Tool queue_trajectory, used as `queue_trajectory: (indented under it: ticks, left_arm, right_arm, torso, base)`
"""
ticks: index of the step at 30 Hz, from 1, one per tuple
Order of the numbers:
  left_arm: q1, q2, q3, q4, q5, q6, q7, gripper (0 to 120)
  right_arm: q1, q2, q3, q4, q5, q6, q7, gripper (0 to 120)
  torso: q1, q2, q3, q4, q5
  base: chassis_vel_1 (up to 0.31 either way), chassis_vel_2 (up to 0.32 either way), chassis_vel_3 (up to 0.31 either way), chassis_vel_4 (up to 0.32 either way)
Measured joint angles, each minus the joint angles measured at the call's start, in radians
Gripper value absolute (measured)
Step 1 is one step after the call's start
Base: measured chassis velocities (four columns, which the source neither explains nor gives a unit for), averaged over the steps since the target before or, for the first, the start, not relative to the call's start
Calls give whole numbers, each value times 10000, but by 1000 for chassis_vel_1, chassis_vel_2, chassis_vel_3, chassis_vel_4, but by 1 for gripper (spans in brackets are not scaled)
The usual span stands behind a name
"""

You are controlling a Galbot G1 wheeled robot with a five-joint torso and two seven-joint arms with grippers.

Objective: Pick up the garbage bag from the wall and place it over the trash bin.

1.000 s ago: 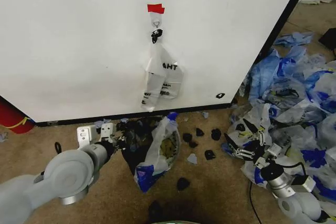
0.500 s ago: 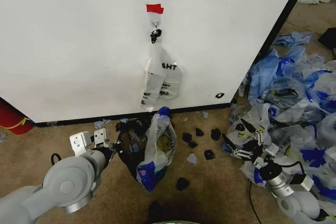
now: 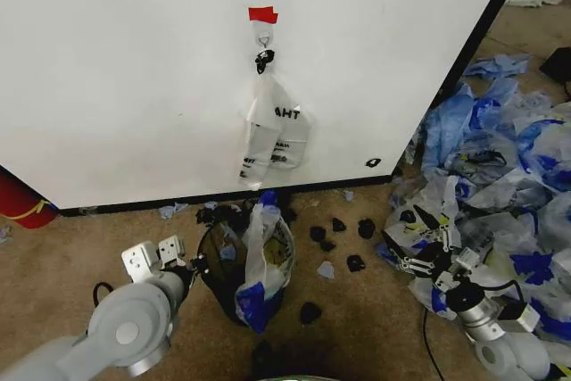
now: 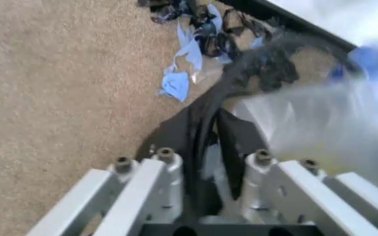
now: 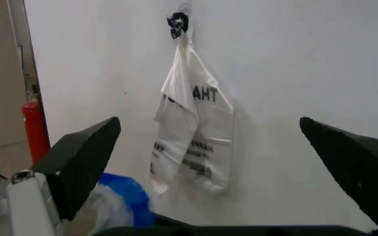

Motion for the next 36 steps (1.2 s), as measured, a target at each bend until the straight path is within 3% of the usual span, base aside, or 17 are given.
queue_trajectory:
  ticks: [4,8,11,15,20,23,25,28,36]
  left_arm:
    - [610,-391,-148,-119,311,41,-113,41]
    - [1039,-572,-383,-138,787,19,-152,51]
    - [1387,-625,-856,-186,1267,-55,-150,66]
    - [1344,-558,-1047,-270,1333,-75,-130,77]
    - [731,-270,-1271,-143,1384,-253,67,97]
    - [290,-69,-1213,36,1336,-364,199,100]
    - [-6,125,-1139,264,1385,-470,421,100]
    - [-39,274,-1134,348,1408,-568,635,100]
    - [-273,531,-1002,698,1407,-647,1227,100]
  right_arm:
    - [-7,-70,-6,100,0,-33,12,100]
    - [-2,-70,-57,174,32,-54,49,100]
    - [-250,-314,-442,662,1012,-147,320,100]
    - [-417,-795,-763,1056,1859,-401,499,100]
    - [-214,-1555,-2246,1901,2795,-930,1981,100]
    - [-275,-1823,-2714,2480,3184,-1326,2857,100]
    - [-261,-2159,-3066,2965,3429,-1733,3606,100]
    - [252,-2780,-3891,3443,3684,-2152,4777,100]
    - [1516,-3341,-5892,3903,3868,-2546,6167,100]
  torso:
    - [0,0,1,-3,-2]
    - [0,0,1,0,-1]
    - [0,0,1,-2,0]
    - [0,0,0,-3,-1]
    - [0,0,1,-1,5]
    - [0,0,1,1,-1]
    - [1,0,1,-13,-7]
    - [1,0,1,0,4]
    - [1,0,1,-3,-5]
  base:
    - [0,0,0,0]
    - [0,0,0,0]
    - [0,0,0,0]
    - [0,0,0,0]
    - [0,0,0,0]
    - [0,0,0,0]
    - [0,0,0,0]
    - [0,0,0,0]
    - [0,0,0,0]
